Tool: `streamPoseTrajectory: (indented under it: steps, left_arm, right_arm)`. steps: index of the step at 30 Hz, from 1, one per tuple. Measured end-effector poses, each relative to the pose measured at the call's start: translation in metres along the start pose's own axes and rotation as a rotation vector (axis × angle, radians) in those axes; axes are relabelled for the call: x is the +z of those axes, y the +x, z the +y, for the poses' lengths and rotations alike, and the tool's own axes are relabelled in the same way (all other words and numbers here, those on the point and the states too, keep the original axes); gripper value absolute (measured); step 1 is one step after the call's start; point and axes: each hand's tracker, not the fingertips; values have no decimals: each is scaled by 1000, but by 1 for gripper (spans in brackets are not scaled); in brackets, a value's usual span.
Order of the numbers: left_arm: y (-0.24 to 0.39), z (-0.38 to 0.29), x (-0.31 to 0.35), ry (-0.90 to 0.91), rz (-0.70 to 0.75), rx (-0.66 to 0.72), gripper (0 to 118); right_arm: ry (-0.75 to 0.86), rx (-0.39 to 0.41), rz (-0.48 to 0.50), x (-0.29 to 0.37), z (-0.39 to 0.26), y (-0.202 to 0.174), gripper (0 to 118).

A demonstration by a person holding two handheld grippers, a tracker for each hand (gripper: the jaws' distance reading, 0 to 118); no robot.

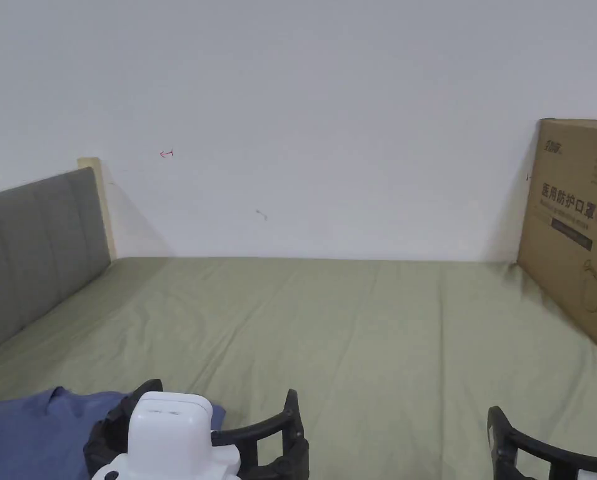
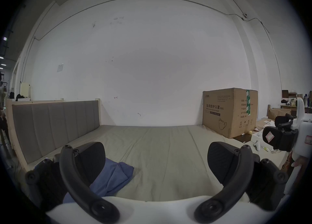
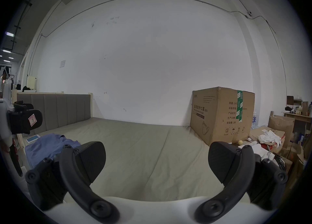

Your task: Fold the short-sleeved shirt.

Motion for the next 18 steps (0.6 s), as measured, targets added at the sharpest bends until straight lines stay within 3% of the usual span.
streamPoseTrajectory:
  steps: [15,17,18]
  left_arm:
    - [5,5,-5,10,24,-66,118]
    - [8,8,-7,24,41,-128,118]
    - [12,9,-8,33,65,-197,118]
  right_arm:
    - [-7,-32,26,-5,3,1,118]
    - [1,-122,41,-8,2,6,118]
    - [-2,-226,52,-10,1,12,118]
